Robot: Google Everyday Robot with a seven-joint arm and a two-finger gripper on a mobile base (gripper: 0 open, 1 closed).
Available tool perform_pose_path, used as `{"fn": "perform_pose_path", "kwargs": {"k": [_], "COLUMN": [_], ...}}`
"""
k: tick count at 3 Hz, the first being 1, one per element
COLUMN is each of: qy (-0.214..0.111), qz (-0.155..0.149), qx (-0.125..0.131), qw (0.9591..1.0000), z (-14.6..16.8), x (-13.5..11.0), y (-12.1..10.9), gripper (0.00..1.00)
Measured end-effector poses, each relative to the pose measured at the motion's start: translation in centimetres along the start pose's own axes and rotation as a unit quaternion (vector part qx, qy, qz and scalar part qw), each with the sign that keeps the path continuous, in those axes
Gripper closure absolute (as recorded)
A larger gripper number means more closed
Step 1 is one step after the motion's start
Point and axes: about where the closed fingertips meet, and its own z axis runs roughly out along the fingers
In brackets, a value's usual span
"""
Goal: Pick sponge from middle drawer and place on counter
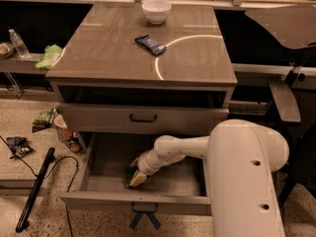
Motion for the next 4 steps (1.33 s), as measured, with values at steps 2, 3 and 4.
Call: {"fn": "perform_pose_path", "kwargs": {"k": [2,3,4], "qy": [-0.028,-0.052,-0.066], "qz": [0.086,0.086,0.091], "qx": [0.144,0.202,0.226], "qw": [0.9855,0.9742,0.9675], "z": [-12.8,-19.8,-22.9], "x": [-5.1,-8.7,-9.4], "y": [2.5,5.0,5.7], "gripper": [1.00,1.00,1.00]}}
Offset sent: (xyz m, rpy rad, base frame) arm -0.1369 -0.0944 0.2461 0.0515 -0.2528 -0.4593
